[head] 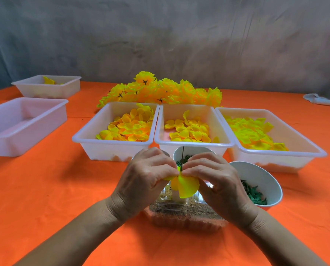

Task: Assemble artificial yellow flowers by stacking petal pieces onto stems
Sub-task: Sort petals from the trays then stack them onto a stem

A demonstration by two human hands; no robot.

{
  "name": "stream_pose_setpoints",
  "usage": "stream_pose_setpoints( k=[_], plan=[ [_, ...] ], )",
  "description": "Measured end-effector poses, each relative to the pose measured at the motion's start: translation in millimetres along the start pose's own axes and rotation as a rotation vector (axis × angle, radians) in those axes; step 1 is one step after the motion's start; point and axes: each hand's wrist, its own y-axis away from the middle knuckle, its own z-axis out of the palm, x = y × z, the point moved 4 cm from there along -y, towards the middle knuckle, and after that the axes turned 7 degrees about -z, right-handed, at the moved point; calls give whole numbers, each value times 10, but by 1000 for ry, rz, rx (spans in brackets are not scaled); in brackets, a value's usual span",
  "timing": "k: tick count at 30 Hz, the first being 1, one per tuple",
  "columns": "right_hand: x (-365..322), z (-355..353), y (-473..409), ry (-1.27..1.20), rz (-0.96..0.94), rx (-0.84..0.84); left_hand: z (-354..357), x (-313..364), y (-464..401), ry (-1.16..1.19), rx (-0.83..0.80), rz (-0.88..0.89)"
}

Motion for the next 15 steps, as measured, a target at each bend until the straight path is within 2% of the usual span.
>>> stream_pose_setpoints(
  k=[9,15],
  plan=[
    [-3,-21,-25,-59,51,2,-1,-40,-8,33,-17,-24],
    [-31,-14,29,19,2,-38,21,-70,12,44,-12,-26]
  ],
)
